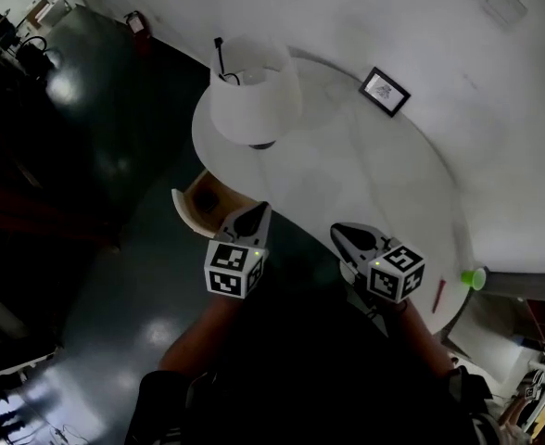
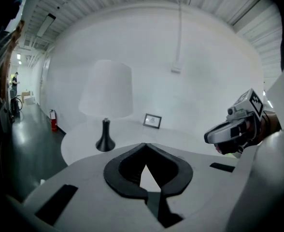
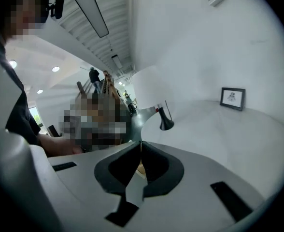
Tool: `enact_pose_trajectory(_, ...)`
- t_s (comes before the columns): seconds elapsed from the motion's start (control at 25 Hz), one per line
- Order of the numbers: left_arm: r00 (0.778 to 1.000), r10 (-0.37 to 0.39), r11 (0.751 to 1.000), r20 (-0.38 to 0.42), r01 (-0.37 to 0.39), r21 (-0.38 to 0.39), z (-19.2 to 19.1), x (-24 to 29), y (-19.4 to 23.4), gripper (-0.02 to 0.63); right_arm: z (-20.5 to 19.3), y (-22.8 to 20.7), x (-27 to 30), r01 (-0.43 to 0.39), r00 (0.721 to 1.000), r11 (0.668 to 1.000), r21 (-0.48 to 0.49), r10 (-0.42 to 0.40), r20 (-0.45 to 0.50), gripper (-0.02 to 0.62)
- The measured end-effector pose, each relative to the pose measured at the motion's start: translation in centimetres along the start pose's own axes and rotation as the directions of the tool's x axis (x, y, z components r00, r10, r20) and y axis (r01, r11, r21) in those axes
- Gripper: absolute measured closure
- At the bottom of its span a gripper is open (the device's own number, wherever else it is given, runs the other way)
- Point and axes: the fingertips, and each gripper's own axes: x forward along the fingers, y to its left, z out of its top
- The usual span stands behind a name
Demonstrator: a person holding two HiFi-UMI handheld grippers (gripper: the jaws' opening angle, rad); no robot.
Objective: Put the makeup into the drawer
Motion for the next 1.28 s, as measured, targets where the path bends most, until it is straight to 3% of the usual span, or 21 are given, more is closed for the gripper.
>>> enact_pose_trajectory(0.36,0.982,-0.189,0.980,-0.020,0.190,0.063,1.1,5.5,-17.0,0.595,-4.6,-6.4,-15.5,0.172,0.979,0.983,0.058,-0.178,0.102,0.578)
enact_pose_trajectory(0.52,0.962,-0.270,0.958,-0.033,0.272,0.087,1.1,7.8,-23.9,0.595,-7.0,-8.8,-21.8,0.240,0.958,0.966,0.096,-0.251,0.136,0.578)
enact_pose_trajectory(0.64,0.935,-0.351,0.929,-0.046,0.354,0.106,1.2,9.5,-28.9,0.595,-8.8,-10.4,-25.8,0.301,0.936,0.945,0.131,-0.319,0.150,0.578)
enact_pose_trajectory(0.88,0.825,-0.546,0.808,-0.145,0.564,0.172,0.5,11.9,-37.7,0.595,-12.1,-13.3,-32.1,0.438,0.858,0.868,0.234,-0.482,0.179,0.578)
enact_pose_trajectory(1.12,0.699,-0.676,0.656,-0.233,0.715,0.241,-0.5,13.3,-42.5,0.595,-17.5,-15.6,-36.1,0.594,0.750,0.729,0.339,-0.655,0.094,0.577)
enact_pose_trajectory(1.28,0.643,-0.722,0.594,-0.256,0.765,0.248,-0.6,14.3,-44.7,0.595,-20.9,-16.5,-37.1,0.648,0.708,0.661,0.378,-0.706,0.022,0.577)
